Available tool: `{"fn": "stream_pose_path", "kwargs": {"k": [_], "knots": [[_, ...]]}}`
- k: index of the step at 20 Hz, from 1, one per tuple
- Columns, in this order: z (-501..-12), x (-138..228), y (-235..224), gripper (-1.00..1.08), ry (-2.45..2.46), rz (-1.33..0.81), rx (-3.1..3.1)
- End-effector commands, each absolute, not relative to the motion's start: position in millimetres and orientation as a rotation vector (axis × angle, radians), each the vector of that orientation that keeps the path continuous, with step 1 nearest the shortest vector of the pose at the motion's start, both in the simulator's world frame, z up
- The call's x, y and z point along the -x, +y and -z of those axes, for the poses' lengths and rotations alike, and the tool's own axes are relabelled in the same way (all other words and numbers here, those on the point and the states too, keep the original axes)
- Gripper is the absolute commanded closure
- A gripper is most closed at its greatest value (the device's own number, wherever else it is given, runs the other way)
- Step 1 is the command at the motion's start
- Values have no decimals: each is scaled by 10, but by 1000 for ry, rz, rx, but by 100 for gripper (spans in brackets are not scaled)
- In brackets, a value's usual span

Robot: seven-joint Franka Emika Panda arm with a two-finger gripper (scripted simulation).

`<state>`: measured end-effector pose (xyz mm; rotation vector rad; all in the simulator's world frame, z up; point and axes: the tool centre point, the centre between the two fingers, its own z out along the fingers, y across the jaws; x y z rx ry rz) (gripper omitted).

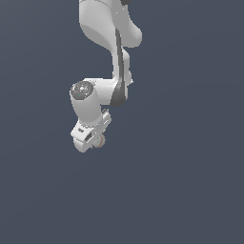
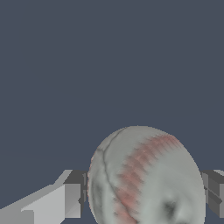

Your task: Pick up the object and move it to a goal position.

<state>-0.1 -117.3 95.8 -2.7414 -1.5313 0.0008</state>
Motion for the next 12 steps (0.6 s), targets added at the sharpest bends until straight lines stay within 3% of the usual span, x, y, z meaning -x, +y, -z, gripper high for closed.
{"fn": "stream_pose_path", "kwargs": {"k": [1, 12], "knots": [[-1134, -87, -1291, 108, -1532, 3, 2742], [-1903, -491, -1842, 108, -1532, 3, 2742]]}}
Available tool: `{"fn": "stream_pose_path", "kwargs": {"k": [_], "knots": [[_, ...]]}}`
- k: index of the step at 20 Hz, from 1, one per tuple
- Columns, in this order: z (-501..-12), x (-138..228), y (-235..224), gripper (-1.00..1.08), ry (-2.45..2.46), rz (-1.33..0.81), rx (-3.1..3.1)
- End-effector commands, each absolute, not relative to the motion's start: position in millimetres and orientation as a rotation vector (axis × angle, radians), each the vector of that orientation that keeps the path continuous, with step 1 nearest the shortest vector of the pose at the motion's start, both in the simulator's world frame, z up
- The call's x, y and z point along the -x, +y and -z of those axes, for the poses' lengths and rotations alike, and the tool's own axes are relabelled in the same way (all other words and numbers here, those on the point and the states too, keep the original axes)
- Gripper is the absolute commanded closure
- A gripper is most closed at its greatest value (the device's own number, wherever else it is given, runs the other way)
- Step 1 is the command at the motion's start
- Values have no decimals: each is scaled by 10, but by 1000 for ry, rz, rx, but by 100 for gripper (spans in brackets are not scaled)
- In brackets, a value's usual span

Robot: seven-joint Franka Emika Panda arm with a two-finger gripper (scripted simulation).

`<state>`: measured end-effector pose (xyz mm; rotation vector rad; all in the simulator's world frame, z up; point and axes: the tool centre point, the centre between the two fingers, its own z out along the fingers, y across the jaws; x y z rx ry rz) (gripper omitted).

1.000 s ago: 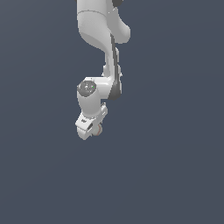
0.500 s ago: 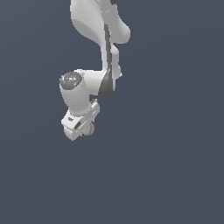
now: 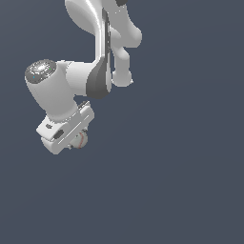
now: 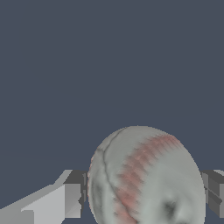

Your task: Pick up the object and move it to a goal position.

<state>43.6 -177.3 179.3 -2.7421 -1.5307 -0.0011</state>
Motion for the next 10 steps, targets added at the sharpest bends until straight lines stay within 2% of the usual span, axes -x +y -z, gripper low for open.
{"fn": "stream_pose_path", "kwargs": {"k": [1, 10], "knots": [[-1957, -525, -1883, 108, -1532, 2, 2742], [-2376, -768, -2192, 108, -1532, 1, 2742]]}}
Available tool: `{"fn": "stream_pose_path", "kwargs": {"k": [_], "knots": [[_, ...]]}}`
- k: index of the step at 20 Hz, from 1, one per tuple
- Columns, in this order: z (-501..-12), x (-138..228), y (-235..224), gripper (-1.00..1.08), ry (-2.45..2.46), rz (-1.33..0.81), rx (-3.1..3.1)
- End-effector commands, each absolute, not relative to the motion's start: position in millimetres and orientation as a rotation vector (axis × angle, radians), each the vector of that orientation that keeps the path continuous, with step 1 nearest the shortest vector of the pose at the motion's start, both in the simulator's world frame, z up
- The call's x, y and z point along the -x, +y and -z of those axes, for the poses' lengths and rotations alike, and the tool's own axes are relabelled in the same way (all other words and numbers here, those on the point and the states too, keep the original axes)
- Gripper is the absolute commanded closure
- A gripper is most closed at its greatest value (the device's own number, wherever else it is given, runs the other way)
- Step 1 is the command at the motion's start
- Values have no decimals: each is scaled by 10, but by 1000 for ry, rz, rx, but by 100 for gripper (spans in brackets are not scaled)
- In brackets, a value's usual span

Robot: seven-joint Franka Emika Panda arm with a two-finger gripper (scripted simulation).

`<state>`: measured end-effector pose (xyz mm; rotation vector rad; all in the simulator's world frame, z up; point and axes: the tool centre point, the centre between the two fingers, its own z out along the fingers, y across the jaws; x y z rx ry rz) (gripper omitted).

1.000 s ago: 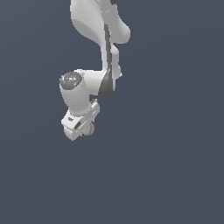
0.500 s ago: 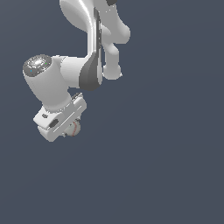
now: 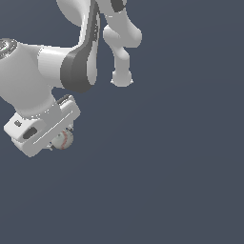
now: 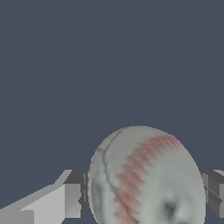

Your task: Pick up the object and move it to a goal position.

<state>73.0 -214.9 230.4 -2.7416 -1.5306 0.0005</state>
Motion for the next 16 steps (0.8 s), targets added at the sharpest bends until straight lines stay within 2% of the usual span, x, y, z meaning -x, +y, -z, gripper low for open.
{"fn": "stream_pose_path", "kwargs": {"k": [1, 16], "knots": [[-2407, -787, -2215, 108, -1532, 1, 2742], [-2594, -916, -2358, 108, -1532, 0, 2743]]}}
